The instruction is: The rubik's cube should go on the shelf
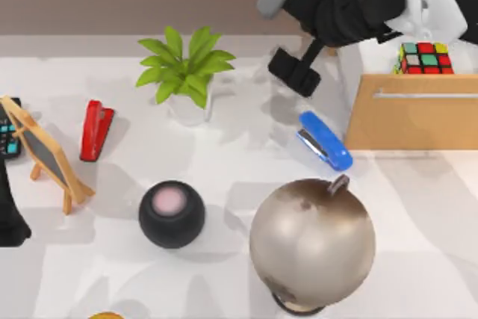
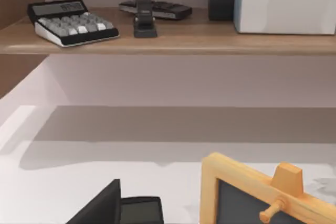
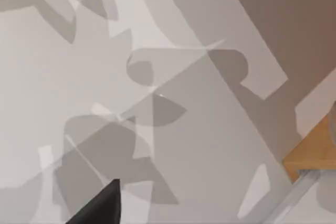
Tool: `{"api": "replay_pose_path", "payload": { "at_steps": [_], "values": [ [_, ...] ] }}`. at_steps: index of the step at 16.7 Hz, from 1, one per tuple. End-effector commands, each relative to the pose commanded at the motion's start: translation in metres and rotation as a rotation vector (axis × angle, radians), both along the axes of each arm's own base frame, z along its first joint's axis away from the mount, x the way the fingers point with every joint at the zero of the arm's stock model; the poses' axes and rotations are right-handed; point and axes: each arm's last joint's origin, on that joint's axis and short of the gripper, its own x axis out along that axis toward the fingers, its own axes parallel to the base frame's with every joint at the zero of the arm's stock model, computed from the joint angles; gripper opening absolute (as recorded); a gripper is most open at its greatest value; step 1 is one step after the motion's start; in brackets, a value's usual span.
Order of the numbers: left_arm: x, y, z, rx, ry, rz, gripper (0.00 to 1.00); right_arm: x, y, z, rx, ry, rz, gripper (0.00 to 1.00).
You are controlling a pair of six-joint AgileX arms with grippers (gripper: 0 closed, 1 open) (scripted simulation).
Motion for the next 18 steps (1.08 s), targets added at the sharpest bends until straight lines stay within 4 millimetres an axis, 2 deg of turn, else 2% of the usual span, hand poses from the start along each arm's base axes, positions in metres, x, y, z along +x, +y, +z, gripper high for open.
{"api": "replay_pose_path", "payload": {
  "at_steps": [3, 6, 9, 11, 14, 18],
  "values": [
    [0.000, 0.000, 0.000, 0.000, 0.000, 0.000, 1.00, 0.025, -0.029, 0.024, 0.058, 0.230, -0.261, 1.00],
    [0.000, 0.000, 0.000, 0.000, 0.000, 0.000, 1.00, 0.048, -0.070, 0.042, 0.122, 0.401, -0.544, 1.00],
    [0.000, 0.000, 0.000, 0.000, 0.000, 0.000, 1.00, 0.066, -0.108, 0.040, 0.167, 0.529, -0.793, 1.00],
    [0.000, 0.000, 0.000, 0.000, 0.000, 0.000, 1.00, 0.075, -0.127, 0.030, 0.180, 0.596, -0.918, 1.00],
    [0.000, 0.000, 0.000, 0.000, 0.000, 0.000, 1.00, 0.082, -0.141, 0.018, 0.184, 0.648, -1.009, 1.00],
    [0.000, 0.000, 0.000, 0.000, 0.000, 0.000, 1.00, 0.082, -0.141, 0.018, 0.184, 0.648, -1.009, 1.00]
  ]
}}
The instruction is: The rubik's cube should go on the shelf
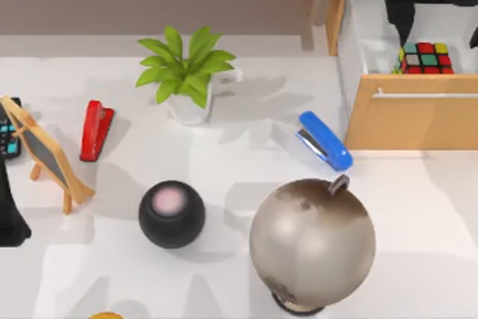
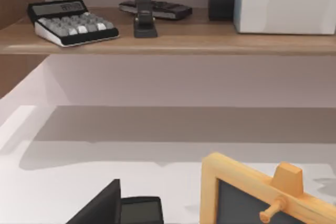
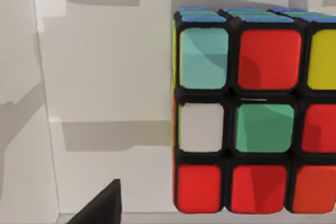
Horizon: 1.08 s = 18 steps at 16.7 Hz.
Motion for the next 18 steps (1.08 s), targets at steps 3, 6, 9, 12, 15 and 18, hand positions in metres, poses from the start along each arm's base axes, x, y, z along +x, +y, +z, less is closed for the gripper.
{"api": "replay_pose_path", "payload": {
  "at_steps": [3, 6, 9, 12, 15, 18],
  "values": [
    [0.000, 0.000, 0.000, 0.000, 0.000, 0.000, 1.00, -0.001, 0.002, 0.000, -0.001, -0.001, 0.003, 1.00],
    [0.000, 0.000, 0.000, 0.000, 0.000, 0.000, 1.00, -0.005, 0.001, -0.004, 0.000, 0.000, 0.001, 1.00],
    [0.000, 0.000, 0.000, 0.000, 0.000, 0.000, 1.00, -0.005, 0.001, -0.019, -0.002, 0.007, 0.002, 1.00],
    [0.000, 0.000, 0.000, 0.000, 0.000, 0.000, 1.00, 0.003, 0.000, -0.047, -0.003, 0.013, 0.002, 1.00],
    [0.000, 0.000, 0.000, 0.000, 0.000, 0.000, 1.00, 0.010, 0.000, -0.060, 0.000, 0.000, 0.000, 1.00],
    [0.000, 0.000, 0.000, 0.000, 0.000, 0.000, 1.00, 0.010, 0.000, -0.060, 0.000, 0.000, 0.000, 1.00]
  ]
}}
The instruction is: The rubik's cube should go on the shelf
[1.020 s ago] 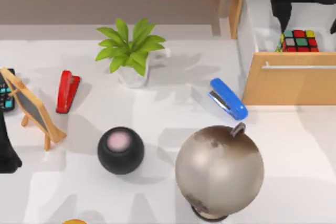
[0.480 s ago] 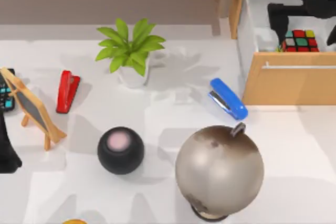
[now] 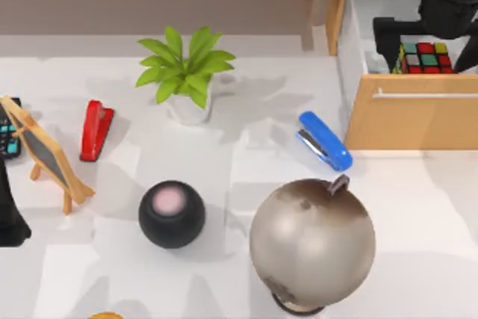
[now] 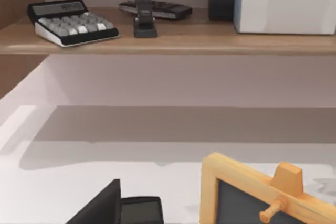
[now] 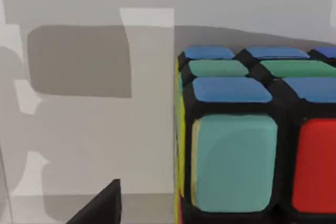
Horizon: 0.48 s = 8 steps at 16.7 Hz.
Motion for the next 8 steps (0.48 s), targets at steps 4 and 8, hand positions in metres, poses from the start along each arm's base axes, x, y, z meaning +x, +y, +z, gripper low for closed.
{"api": "replay_pose_path", "payload": {
  "at_steps": [4, 8],
  "values": [
    [0.0000, 0.0000, 0.0000, 0.000, 0.000, 0.000, 1.00, 0.0000, 0.0000, 0.0000, 0.000, 0.000, 0.000, 0.70],
    [0.0000, 0.0000, 0.0000, 0.000, 0.000, 0.000, 1.00, 0.0000, 0.0000, 0.0000, 0.000, 0.000, 0.000, 0.40]
  ]
}}
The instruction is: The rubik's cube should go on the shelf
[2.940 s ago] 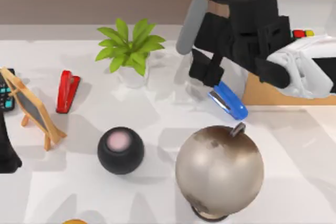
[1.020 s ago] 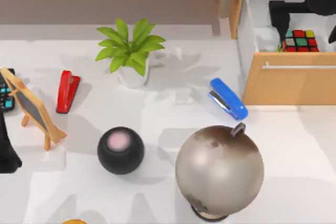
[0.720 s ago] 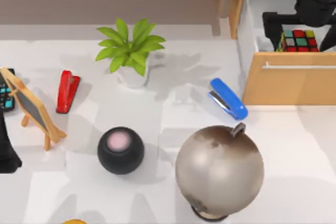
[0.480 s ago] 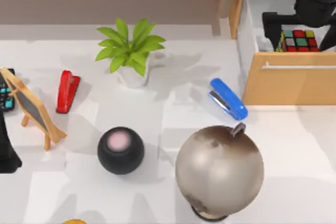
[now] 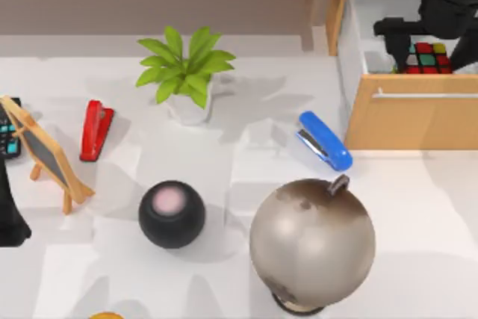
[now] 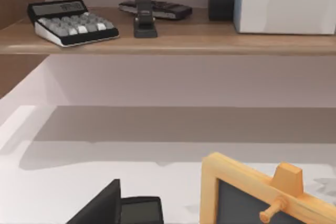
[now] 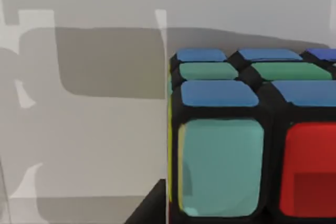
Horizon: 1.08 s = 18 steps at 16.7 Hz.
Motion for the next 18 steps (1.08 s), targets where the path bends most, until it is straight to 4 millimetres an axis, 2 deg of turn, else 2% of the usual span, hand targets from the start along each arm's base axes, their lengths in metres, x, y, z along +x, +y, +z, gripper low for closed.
{"api": "replay_pose_path", "payload": {
  "at_steps": [5, 15, 18],
  "values": [
    [0.0000, 0.0000, 0.0000, 0.000, 0.000, 0.000, 1.00, 0.0000, 0.0000, 0.0000, 0.000, 0.000, 0.000, 0.02],
    [0.0000, 0.0000, 0.0000, 0.000, 0.000, 0.000, 1.00, -0.0004, 0.0012, 0.0006, 0.002, -0.001, 0.003, 0.00],
    [0.0000, 0.0000, 0.0000, 0.000, 0.000, 0.000, 1.00, -0.0024, -0.0036, 0.0035, 0.031, -0.008, 0.058, 0.00]
  ]
}}
